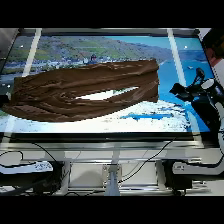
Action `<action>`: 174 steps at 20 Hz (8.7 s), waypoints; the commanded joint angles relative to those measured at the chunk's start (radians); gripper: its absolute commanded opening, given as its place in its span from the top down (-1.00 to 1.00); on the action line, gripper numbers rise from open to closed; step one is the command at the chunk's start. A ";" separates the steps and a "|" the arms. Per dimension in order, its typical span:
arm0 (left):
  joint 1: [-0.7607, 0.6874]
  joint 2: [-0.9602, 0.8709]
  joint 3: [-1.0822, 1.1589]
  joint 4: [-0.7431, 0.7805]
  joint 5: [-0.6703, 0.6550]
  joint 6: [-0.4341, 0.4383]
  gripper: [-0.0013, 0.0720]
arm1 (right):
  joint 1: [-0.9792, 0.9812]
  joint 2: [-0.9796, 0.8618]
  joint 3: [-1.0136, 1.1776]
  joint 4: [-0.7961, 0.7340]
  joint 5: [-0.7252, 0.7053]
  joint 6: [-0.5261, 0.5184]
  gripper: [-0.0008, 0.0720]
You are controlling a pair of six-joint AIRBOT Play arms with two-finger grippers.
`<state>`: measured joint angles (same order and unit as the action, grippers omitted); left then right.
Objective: Fold the clothes and pants, and hang the long-sleeved shirts on hangers.
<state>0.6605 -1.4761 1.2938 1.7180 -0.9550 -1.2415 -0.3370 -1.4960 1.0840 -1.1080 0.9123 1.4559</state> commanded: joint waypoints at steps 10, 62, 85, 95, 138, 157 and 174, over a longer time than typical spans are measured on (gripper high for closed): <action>0.000 0.000 0.000 -0.011 0.031 0.000 0.85 | -0.013 -0.225 0.000 0.370 0.151 -0.153 -0.25; 0.076 -0.095 0.000 -0.192 0.029 0.232 0.85 | -0.156 0.186 -0.332 0.019 0.558 -0.287 0.94; 0.079 -0.008 0.000 -0.112 -0.012 0.217 0.85 | -0.136 0.226 -0.037 0.039 0.632 -0.256 0.94; 0.087 -0.063 0.000 -0.024 -0.059 0.220 0.85 | -0.136 0.260 -0.381 0.029 0.640 -0.265 0.94; 0.058 0.069 0.086 -0.343 -0.056 -0.348 -0.36 | 0.046 -0.397 0.417 0.215 -0.002 -0.079 -0.26; 0.058 0.069 0.086 -0.335 -0.024 -0.348 -0.36 | 0.144 -0.450 0.426 0.238 -0.122 -0.018 0.94; 0.058 0.069 0.086 -0.386 -0.027 -0.349 -0.36 | 0.222 -0.055 0.597 0.327 -0.346 -0.212 0.95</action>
<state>0.7185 -1.4075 1.3792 1.3628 -0.9802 -1.5902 -0.1547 -1.5677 1.6306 -0.7780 0.6064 1.2873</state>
